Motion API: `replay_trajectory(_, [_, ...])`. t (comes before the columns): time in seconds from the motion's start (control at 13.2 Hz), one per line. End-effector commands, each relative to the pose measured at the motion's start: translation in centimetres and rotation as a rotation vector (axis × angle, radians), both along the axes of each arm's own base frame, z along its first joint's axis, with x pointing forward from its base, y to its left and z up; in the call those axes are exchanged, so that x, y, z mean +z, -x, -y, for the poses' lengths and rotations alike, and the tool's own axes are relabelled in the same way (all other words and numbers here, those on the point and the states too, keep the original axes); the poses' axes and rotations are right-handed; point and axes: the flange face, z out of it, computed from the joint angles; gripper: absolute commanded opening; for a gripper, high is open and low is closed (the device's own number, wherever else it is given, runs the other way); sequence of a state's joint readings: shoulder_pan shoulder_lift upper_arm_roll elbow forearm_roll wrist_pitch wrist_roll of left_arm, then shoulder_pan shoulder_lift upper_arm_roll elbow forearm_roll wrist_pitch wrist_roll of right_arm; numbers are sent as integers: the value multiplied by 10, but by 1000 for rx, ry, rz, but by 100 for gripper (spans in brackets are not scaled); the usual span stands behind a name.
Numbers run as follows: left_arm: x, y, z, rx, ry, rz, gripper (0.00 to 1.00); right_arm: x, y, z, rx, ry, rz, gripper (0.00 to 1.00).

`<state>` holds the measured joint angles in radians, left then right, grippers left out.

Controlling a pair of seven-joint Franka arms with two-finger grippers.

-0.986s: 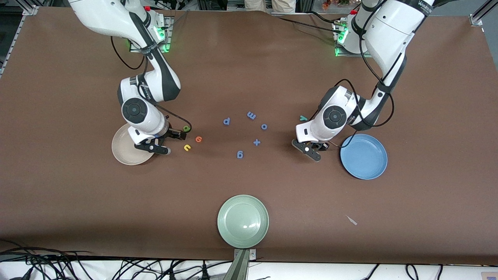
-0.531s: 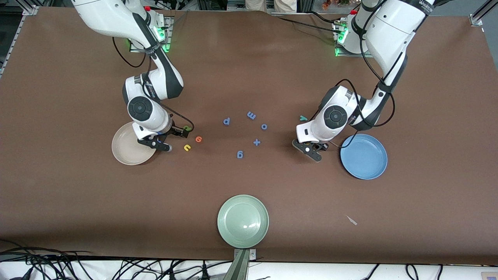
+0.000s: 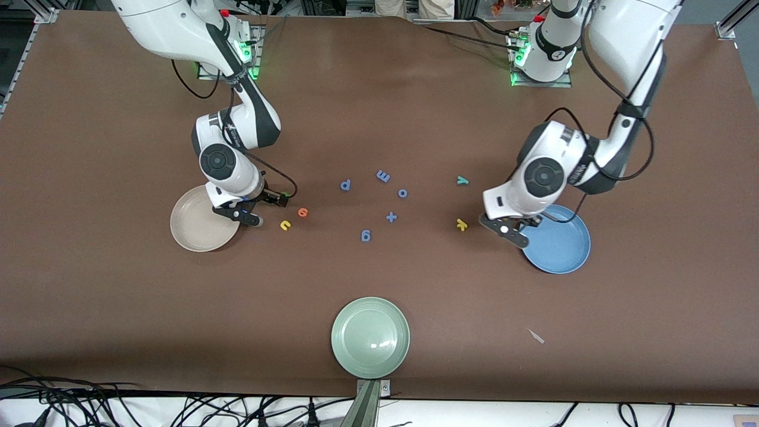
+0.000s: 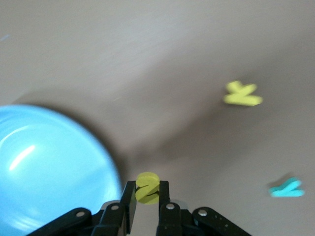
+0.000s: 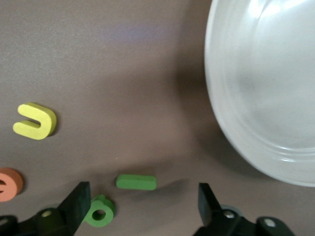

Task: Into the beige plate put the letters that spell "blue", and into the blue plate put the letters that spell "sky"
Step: 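Grasp the green l with the right gripper while the left gripper carries z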

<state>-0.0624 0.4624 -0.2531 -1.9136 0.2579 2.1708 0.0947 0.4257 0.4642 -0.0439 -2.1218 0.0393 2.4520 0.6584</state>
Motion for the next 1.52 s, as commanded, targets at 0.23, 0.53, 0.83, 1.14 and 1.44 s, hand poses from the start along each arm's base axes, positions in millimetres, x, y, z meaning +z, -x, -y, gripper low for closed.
replay_trajectory(0.23, [-17,-16,-61,-69,-10,16,6,-10,5,-3,-1,0,17,88])
replay_trajectory(0.53, [-26,-21,-91,-97,11,-1,52,-12,6,-2,8,7,16,71])
replay_trajectory(0.83, [-20,-19,-82,-86,15,-4,100,-9,5,-3,13,7,19,49])
replay_trajectory(1.14, [-1,-14,-37,-49,31,15,100,-7,5,-3,14,6,20,46])
replay_trajectory(1.44, [9,-7,6,165,29,54,100,-7,6,-2,17,6,17,39])
